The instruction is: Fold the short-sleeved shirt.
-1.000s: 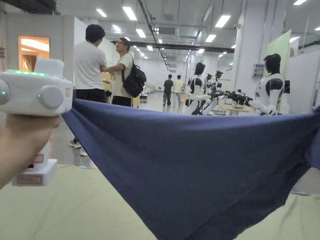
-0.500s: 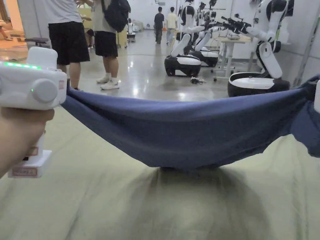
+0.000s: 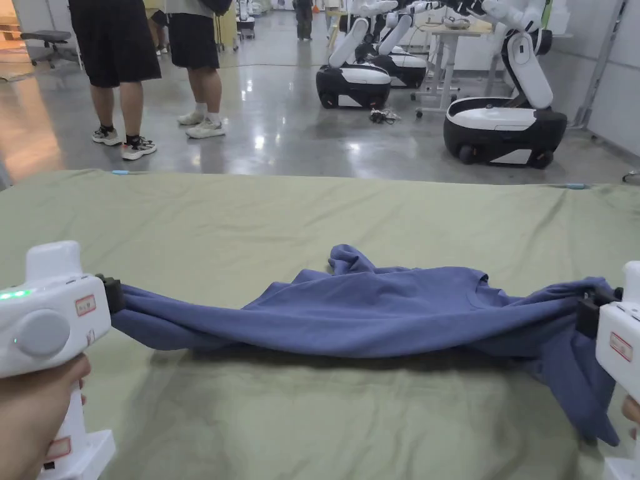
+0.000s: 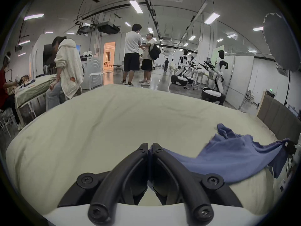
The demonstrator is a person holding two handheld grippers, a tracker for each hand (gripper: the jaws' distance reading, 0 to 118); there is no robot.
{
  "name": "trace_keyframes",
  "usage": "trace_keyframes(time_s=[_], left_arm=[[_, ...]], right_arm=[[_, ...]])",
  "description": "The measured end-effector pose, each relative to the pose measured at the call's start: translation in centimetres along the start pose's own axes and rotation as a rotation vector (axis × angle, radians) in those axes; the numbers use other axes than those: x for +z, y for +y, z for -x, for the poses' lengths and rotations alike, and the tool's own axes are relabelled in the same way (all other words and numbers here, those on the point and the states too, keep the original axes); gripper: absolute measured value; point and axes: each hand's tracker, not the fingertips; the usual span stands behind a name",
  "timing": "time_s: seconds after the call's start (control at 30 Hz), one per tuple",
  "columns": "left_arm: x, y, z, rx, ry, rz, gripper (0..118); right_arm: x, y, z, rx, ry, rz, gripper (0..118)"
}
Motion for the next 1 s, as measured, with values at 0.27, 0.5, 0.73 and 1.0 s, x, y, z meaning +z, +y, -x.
trace_keyframes(time_s=[0.27,0.5,0.73,1.0], left_arm=[[8.3,-2.4,3.5,-0.102,-0.071,0.015,1],[15.6,-6.6,7.0,-0.107,-0.079,0.093,1],[21.4,-10.8,8.7,-0.126,-0.088,0.163,1],[21.0,-14.5,8.2,-0.182,-0.061,0.281,9]], right_arm=[[10.3,-0.9,-2.0,0.191,0.101,0.003,12],[19.5,-4.7,-3.9,0.183,0.182,0.060,12],[24.2,-8.7,-5.0,0.158,0.210,0.145,12],[22.7,-11.4,-5.2,0.180,0.184,0.211,27]])
